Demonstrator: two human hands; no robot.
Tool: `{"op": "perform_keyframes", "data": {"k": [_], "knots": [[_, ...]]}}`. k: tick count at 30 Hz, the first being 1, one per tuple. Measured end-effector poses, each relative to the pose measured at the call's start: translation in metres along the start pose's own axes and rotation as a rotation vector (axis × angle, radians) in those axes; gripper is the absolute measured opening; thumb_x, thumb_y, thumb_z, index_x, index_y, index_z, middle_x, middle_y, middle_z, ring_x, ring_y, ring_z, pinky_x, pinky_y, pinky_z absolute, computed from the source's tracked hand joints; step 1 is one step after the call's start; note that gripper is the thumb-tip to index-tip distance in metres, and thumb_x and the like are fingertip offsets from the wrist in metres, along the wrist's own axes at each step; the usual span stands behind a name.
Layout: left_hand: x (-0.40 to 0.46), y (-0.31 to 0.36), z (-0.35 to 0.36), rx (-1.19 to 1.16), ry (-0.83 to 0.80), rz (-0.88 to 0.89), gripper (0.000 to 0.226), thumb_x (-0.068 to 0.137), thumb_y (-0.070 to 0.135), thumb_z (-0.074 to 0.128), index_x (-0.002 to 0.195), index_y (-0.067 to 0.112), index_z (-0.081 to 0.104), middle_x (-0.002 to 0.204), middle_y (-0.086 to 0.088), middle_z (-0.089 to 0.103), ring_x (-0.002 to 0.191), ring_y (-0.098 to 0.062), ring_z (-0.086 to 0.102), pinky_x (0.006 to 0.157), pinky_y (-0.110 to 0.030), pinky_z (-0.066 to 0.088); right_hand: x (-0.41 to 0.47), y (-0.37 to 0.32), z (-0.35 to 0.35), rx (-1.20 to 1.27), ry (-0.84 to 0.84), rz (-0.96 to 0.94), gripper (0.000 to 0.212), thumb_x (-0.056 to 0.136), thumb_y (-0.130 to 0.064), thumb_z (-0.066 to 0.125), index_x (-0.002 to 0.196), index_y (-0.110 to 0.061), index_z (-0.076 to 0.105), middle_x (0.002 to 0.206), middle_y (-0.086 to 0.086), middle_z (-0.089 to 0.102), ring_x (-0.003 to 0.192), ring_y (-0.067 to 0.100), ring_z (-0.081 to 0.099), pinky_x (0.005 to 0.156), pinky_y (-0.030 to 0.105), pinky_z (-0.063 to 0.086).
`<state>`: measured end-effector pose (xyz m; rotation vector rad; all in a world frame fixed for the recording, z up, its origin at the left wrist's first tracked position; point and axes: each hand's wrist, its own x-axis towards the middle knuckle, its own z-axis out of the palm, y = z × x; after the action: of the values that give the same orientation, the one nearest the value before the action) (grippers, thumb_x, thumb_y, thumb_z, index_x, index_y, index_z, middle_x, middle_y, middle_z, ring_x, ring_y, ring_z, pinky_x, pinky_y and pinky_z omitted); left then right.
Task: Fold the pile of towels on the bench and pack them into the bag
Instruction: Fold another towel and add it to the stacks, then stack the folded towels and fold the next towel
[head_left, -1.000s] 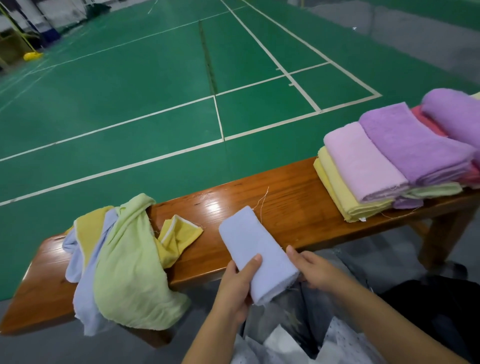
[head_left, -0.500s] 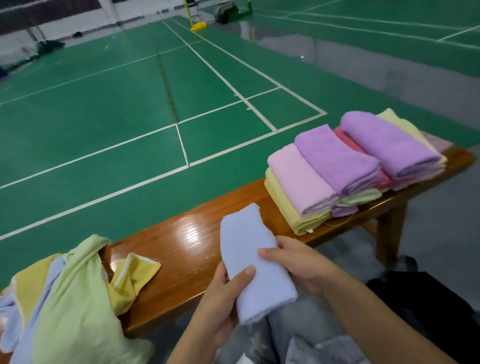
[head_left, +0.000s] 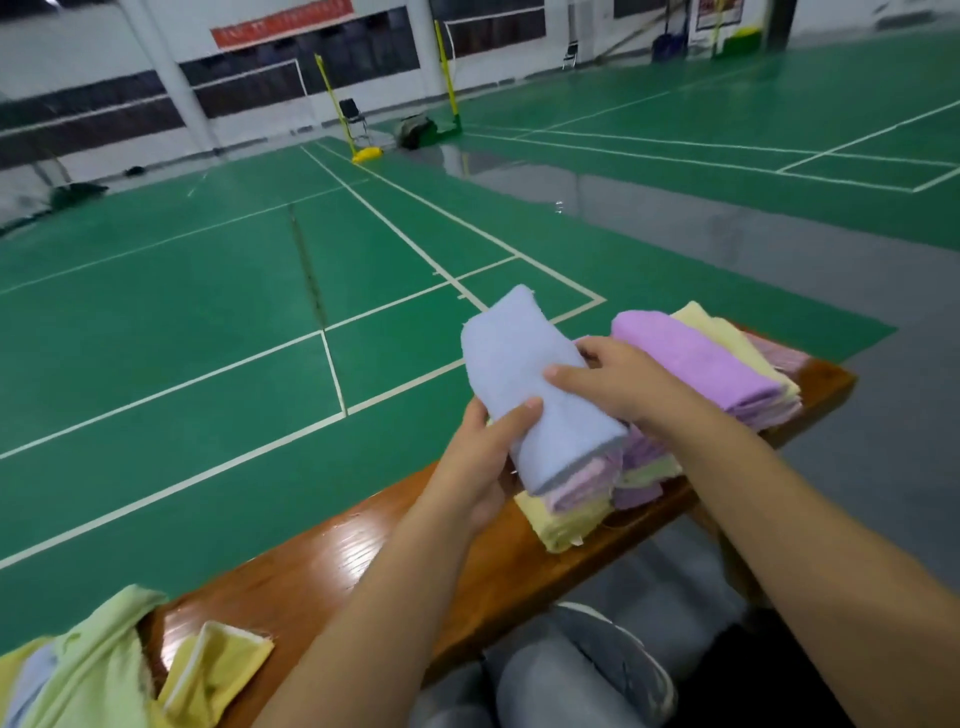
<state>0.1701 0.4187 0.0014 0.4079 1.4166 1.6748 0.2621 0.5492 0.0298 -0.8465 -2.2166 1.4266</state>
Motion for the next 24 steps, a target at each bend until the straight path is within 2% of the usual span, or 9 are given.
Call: {"op": "perform_keyframes", "data": {"k": [2,3,6,9,12,15,20,24], "knots": [[0.024,0.003,0.01,0.052,0.029,-0.05,0.05,0.09,0.019,0.066,0.134,0.02,0.043,0.118,-0.006,0.066,0.092,-0.025,0.069,0.064,-0.039,0.059,0.021,0.004,-0.013,-0.174,0.111,0.061,0.047,0.088,-0.033,0.064,0.127,-0.009,0.052,0.122,0.009,0.06,0.106,0.026,0.059,0.088,0.035,0.049],[0.033,-0.001,0.013,0.1,0.054,-0.101,0.051,0.091,0.017,0.065,0.135,0.015,0.041,0.119,-0.01,0.064,0.091,-0.026,0.068,0.061,-0.037,0.058,0.027,0.009,-0.017,-0.306,0.112,0.101,0.052,0.088,-0.034,0.064,0.13,-0.007,0.05,0.127,0.011,0.057,0.11,0.028,0.057,0.088,0.033,0.046],[0.042,-0.02,0.013,0.255,0.101,-0.229,0.046,0.092,0.011,0.063,0.13,0.0,0.04,0.119,-0.02,0.061,0.086,-0.026,0.067,0.055,-0.032,0.059,0.029,0.032,-0.016,-0.565,-0.013,0.177,0.054,0.088,-0.033,0.065,0.129,-0.002,0.05,0.126,0.017,0.058,0.111,0.031,0.056,0.089,0.032,0.045],[0.041,-0.027,0.008,0.297,0.11,-0.214,0.049,0.091,0.013,0.064,0.131,0.006,0.037,0.125,-0.019,0.057,0.089,-0.026,0.068,0.058,-0.03,0.059,0.027,0.042,-0.012,-0.516,-0.003,0.149,0.057,0.087,-0.032,0.067,0.133,-0.005,0.046,0.128,0.014,0.056,0.111,0.029,0.056,0.09,0.033,0.046],[0.037,-0.023,0.003,0.432,0.088,-0.175,0.061,0.091,0.018,0.064,0.142,0.015,0.031,0.127,-0.016,0.056,0.097,-0.027,0.066,0.073,-0.033,0.06,0.025,0.037,-0.005,-0.552,0.049,0.074,0.052,0.089,-0.033,0.064,0.132,-0.009,0.047,0.125,0.013,0.057,0.107,0.028,0.056,0.089,0.034,0.045],[0.023,-0.021,-0.003,0.486,0.066,-0.134,0.05,0.094,0.022,0.06,0.138,0.014,0.038,0.121,-0.013,0.06,0.099,-0.024,0.066,0.085,-0.036,0.058,0.015,0.025,0.005,-0.495,0.138,-0.05,0.045,0.091,-0.031,0.061,0.13,-0.011,0.051,0.124,0.01,0.058,0.108,0.024,0.055,0.088,0.031,0.042],[-0.011,-0.019,-0.021,0.406,0.102,-0.072,0.02,0.099,0.021,0.052,0.118,0.013,0.054,0.105,-0.006,0.067,0.093,-0.018,0.067,0.082,-0.031,0.056,-0.008,0.006,0.032,-0.382,0.127,-0.137,0.041,0.092,-0.032,0.058,0.129,-0.015,0.054,0.131,0.004,0.055,0.115,0.018,0.052,0.096,0.031,0.04],[-0.039,-0.022,-0.047,0.229,0.168,-0.017,0.012,0.098,0.015,0.052,0.109,0.012,0.058,0.096,-0.007,0.069,0.082,-0.017,0.066,0.075,-0.031,0.054,-0.026,-0.005,0.059,-0.303,0.071,-0.168,0.031,0.093,-0.032,0.058,0.119,-0.016,0.059,0.114,0.0,0.062,0.105,0.015,0.057,0.09,0.027,0.043]]}}
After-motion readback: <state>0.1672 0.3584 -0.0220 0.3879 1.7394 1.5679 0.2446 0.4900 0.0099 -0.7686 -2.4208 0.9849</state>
